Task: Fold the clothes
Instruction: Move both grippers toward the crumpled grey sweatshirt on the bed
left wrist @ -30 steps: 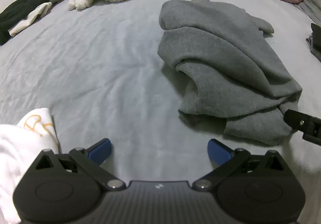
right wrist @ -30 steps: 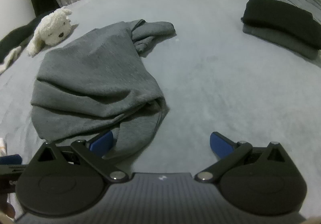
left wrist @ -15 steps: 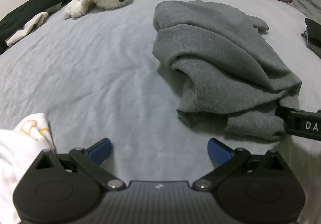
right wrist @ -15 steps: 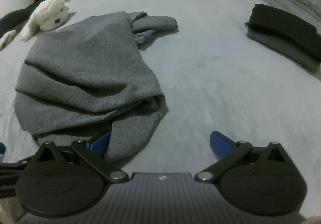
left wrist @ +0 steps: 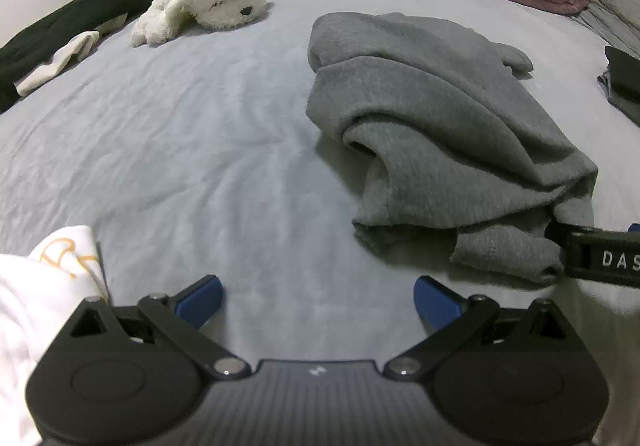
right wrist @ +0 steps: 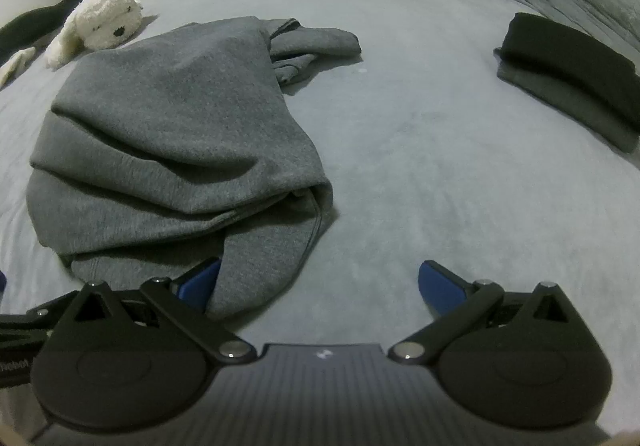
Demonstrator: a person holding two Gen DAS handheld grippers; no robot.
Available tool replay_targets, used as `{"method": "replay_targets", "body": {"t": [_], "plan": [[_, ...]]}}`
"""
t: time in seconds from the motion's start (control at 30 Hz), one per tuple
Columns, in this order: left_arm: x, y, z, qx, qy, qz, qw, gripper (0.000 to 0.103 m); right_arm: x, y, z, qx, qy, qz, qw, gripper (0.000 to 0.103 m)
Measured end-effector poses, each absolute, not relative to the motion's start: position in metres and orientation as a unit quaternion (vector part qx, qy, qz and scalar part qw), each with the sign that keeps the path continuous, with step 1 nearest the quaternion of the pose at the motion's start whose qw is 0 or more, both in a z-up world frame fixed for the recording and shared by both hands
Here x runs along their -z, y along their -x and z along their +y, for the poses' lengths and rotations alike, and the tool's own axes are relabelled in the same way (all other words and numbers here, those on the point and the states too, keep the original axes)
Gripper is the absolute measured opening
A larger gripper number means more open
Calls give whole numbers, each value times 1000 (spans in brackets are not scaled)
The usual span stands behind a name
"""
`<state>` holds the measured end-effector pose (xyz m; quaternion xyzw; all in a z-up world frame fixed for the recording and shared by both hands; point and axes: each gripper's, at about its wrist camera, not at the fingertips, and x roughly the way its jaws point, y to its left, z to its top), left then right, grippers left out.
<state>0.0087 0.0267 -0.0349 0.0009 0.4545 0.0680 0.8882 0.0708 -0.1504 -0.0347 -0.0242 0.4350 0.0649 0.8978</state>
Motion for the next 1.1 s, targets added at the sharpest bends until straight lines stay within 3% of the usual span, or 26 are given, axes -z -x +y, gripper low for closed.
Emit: {"method": "replay_targets", "body": {"t": [1.0,1.1], "plan": [[20,-17,40,-59,64,466,880,103,22,-65,-140,-121,22,403,907,103],[19,-16,41,-56,67,467,880,103,21,-64,-141,-124,17,399,908,98]]}}
